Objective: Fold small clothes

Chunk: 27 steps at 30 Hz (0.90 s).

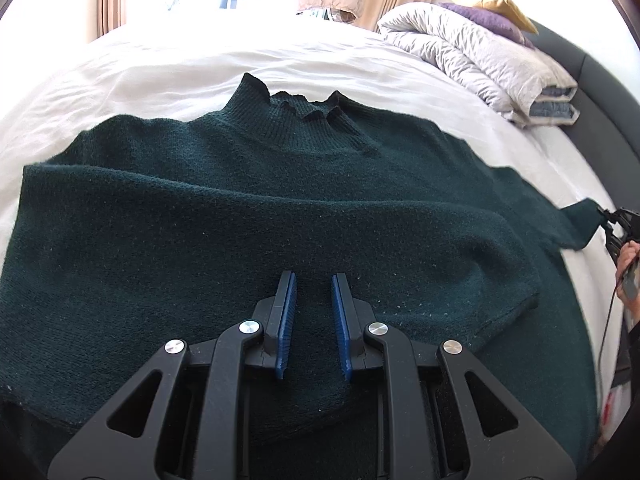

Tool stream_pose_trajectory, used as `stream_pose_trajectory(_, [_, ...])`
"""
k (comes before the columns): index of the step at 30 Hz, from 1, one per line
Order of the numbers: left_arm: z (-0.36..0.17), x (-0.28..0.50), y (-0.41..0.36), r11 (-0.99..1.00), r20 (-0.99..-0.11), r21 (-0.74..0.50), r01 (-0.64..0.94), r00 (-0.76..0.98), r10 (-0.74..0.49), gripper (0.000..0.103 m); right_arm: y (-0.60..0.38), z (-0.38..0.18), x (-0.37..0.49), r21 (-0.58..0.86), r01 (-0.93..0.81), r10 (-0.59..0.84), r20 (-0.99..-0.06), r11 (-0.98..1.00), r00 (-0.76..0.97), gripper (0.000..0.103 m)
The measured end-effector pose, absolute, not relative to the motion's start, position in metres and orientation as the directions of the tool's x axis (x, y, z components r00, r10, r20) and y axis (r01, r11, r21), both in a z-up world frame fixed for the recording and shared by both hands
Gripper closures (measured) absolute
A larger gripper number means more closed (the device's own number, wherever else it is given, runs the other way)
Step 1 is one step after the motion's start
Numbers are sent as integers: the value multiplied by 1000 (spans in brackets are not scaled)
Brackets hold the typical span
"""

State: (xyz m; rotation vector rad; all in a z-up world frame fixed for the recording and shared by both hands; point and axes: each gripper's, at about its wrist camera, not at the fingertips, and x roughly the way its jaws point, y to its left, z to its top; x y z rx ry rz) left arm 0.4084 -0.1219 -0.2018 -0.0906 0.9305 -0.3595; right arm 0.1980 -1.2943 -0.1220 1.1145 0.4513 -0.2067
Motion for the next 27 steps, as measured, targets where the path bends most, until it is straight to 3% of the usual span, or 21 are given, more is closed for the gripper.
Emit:
stream_pose_trajectory(4, [-195,410,-105,904,-735,-365,223,527,-427,85,-1205,-68,225,716,231,173,-443,659,880,93])
stream_pose_trajectory(9, [-161,407,-104,824,-632,-522,222,548,-548,84,-1031,-34,236,467,-87,336,-485,880,808,93])
stream_pose_trajectory(10, [-155,408,-108,800,-612,-554,231,537,-580,75,-997,-35,234,410,-146,356,-501,900,789,93])
stream_pose_trajectory(11, [-149,412,-113,770,-593,-592,238,518,-617,55,-962,-37,230,341,-201,363,-522,918,772,93])
stream_pose_trajectory(13, [-142,419,-121,711,-551,-663,234,490,-676,29,-909,-48,221,245,-281,372,-554,928,745,93])
stream_pose_trajectory(14, [-142,423,-125,682,-533,-696,224,476,-700,24,-891,-54,216,233,-304,383,-563,924,732,93])
stream_pose_trajectory(19, [-152,443,-140,547,-464,-827,127,394,-793,24,-859,-69,194,207,-329,387,-566,921,728,93])
stream_pose_trajectory(27, [-162,459,-177,574,-532,-813,92,281,-799,24,-849,-71,174,97,-369,357,-561,924,747,92])
